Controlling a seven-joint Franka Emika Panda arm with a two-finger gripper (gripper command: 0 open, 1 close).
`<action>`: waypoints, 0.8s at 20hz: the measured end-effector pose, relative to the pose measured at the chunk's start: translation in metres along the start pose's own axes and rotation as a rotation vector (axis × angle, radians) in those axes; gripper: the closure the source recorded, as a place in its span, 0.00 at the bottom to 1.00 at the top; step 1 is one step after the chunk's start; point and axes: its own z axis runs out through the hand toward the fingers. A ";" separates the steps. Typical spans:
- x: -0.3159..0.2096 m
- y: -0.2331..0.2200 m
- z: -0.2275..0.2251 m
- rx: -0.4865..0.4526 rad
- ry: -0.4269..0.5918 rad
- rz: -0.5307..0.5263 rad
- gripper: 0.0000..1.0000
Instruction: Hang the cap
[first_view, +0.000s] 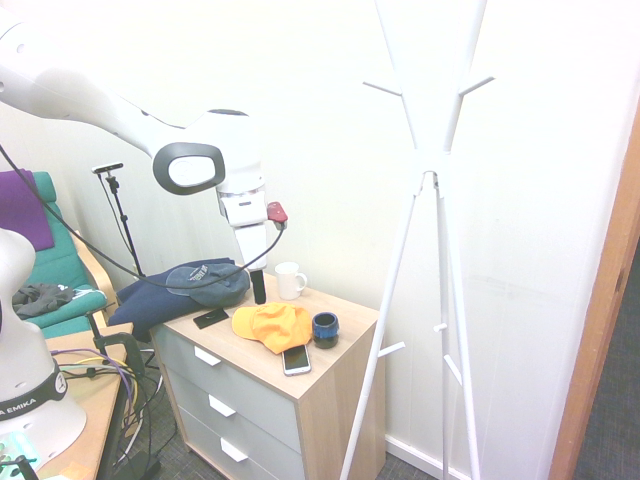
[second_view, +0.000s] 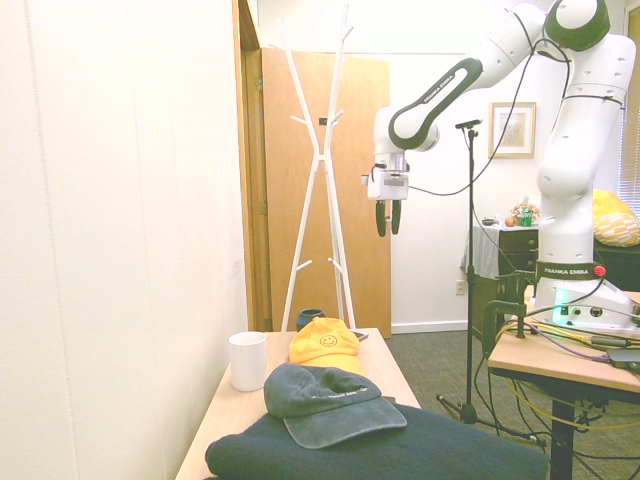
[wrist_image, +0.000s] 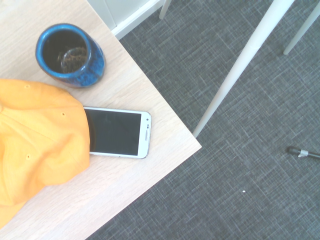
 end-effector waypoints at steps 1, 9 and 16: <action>0.000 0.000 0.000 -0.001 -0.001 0.000 0.00; -0.051 -0.043 0.025 -0.031 0.016 -0.076 0.00; -0.121 -0.117 0.097 -0.070 0.065 -0.197 0.00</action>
